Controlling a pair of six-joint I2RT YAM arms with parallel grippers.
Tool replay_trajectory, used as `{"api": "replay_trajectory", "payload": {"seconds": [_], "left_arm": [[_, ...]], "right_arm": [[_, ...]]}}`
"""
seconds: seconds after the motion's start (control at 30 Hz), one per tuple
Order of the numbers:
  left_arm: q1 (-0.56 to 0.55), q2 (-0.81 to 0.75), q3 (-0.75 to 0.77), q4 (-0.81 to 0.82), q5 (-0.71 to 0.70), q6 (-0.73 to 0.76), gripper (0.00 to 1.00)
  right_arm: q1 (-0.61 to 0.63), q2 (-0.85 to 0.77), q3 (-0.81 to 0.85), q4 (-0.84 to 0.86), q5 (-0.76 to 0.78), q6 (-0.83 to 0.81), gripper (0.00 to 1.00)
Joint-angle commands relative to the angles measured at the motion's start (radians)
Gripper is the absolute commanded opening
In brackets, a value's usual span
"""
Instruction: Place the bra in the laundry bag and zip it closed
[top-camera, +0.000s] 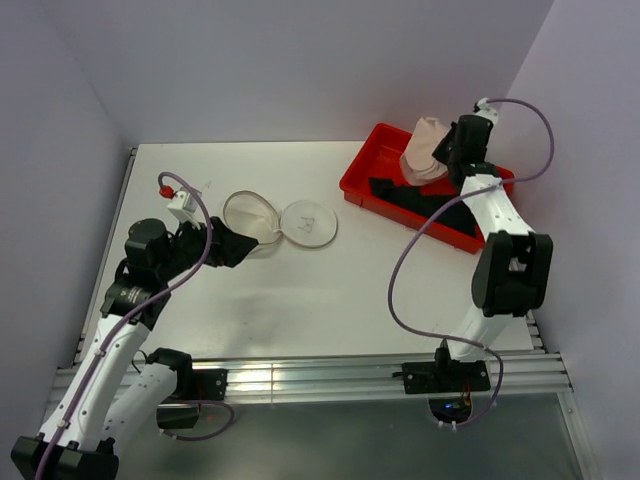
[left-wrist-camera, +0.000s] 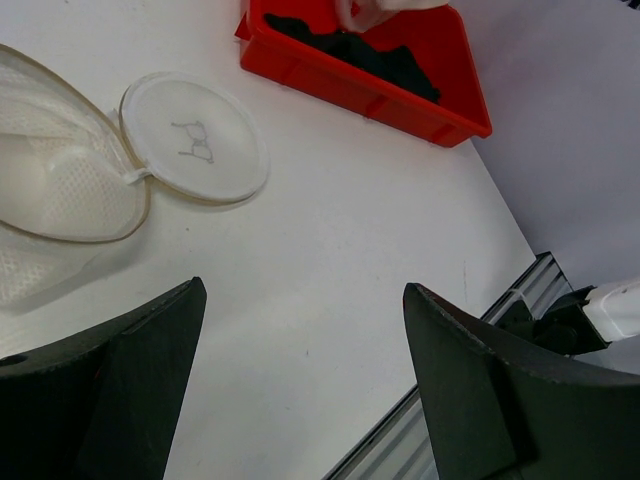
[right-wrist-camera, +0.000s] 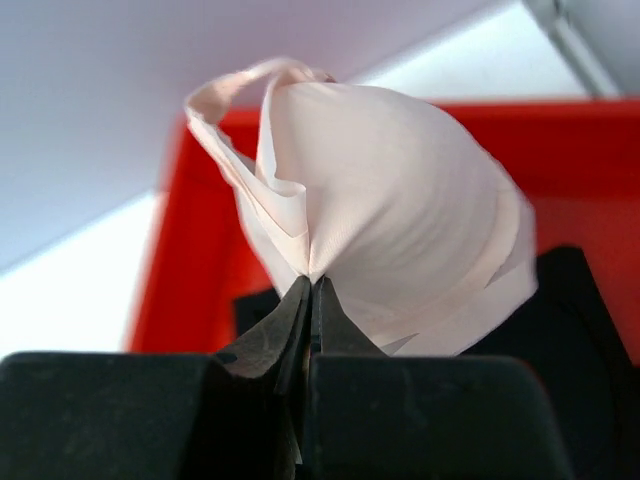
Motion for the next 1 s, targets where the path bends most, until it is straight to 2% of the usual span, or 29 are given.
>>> {"api": "replay_trajectory", "payload": {"seconds": [0.0,0.13,0.2,0.3,0.33,0.43,0.5,0.7,0.8,0.97], "left_arm": [[0.004,0.026,-0.007,0.074,0.058,-0.036,0.87],[0.004,0.058,-0.016,0.125,0.078,-0.099,0.88],[0.001,0.071,-0.035,0.206,0.107,-0.172,0.94],[-0.014,0.095,-0.07,0.344,0.156,-0.304,0.99],[-0.022,0.112,-0.078,0.432,0.158,-0.341,0.99],[-0.072,0.155,-0.107,0.617,0.126,-0.464,0.99],[-0.136,0.187,-0.107,0.677,0.064,-0.504,0.99],[-0.27,0.386,-0.082,0.896,-0.009,-0.591,0.99],[-0.281,0.468,-0.085,1.025,-0.04,-0.63,0.99],[-0.28,0.551,-0.067,1.094,-0.143,-0.543,0.99]], "right_arm": [[0.009,-0.161,-0.069,0.176,-0.029,0.039,0.0],[0.023,-0.255,-0.132,0.223,-0.052,0.074,0.0],[0.035,-0.307,-0.156,0.243,-0.083,0.103,0.0],[0.061,-0.38,-0.199,0.272,-0.088,0.123,0.0],[0.104,-0.4,-0.219,0.283,-0.091,0.13,0.0],[0.159,-0.471,-0.28,0.331,-0.144,0.172,0.0],[0.188,-0.517,-0.317,0.36,-0.164,0.217,0.0],[0.328,-0.594,-0.448,0.482,-0.255,0.343,0.0],[0.404,-0.611,-0.477,0.518,-0.273,0.372,0.0],[0.504,-0.615,-0.517,0.585,-0.304,0.41,0.0]]}}
